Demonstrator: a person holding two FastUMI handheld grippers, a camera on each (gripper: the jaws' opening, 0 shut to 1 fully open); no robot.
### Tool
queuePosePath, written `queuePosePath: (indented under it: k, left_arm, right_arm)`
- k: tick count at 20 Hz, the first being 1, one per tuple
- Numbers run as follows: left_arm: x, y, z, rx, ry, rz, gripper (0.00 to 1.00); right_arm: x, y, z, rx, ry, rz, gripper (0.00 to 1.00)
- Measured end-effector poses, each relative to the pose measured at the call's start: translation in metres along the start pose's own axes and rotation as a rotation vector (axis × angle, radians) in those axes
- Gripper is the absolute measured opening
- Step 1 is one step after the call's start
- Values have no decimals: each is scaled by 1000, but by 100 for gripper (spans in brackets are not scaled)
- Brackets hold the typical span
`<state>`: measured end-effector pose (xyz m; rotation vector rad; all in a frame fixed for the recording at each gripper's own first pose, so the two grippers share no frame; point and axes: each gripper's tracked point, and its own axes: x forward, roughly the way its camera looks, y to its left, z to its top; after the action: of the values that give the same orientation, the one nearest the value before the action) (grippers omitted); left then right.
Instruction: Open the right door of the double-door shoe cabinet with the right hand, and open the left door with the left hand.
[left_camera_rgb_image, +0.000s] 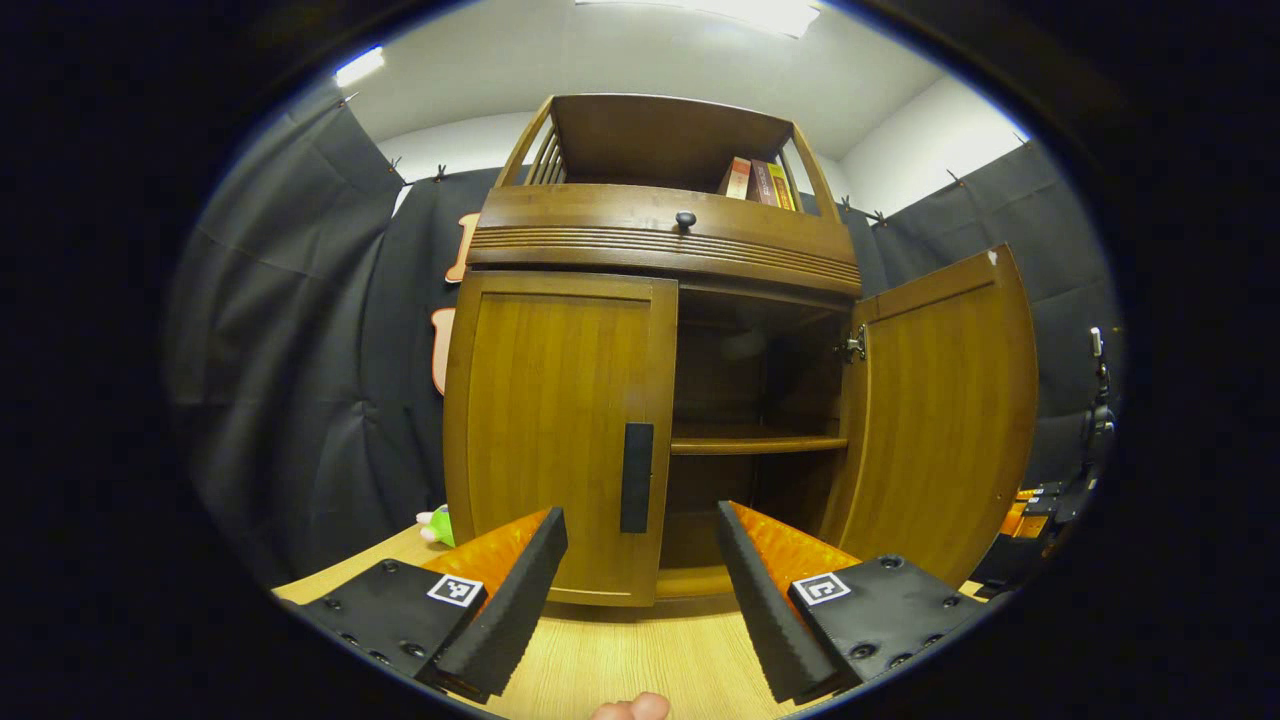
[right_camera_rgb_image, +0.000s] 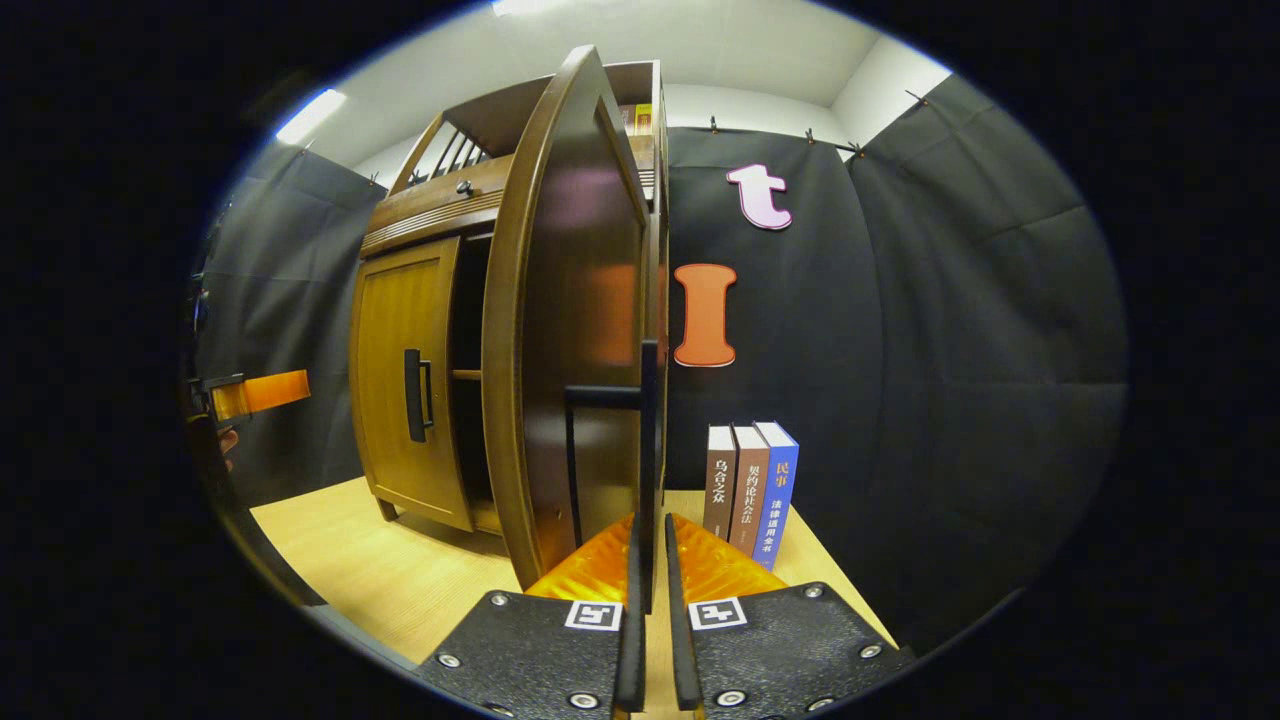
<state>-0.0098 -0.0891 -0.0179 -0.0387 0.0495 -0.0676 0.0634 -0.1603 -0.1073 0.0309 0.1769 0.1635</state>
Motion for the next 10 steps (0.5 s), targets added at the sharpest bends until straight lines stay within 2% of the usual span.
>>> queuePosePath:
  k: [4,6,7,8,10]
  left_arm:
    - [0,10,-4,-3,0,33,96]
    - [0,16,-6,1,3,54,94]
    - [0,17,-8,3,7,59,94]
    - [-1,20,-10,4,11,63,94]
    - [1,22,-13,8,12,67,94]
  right_arm:
    - [-1,-10,-2,79,-2,8,10]
    - [-5,-10,-1,70,-1,-4,8]
    - [-8,-9,-1,76,1,-11,22]
    - [-15,-10,1,67,-3,-21,8]
    - [-35,-24,6,19,-7,-83,6]
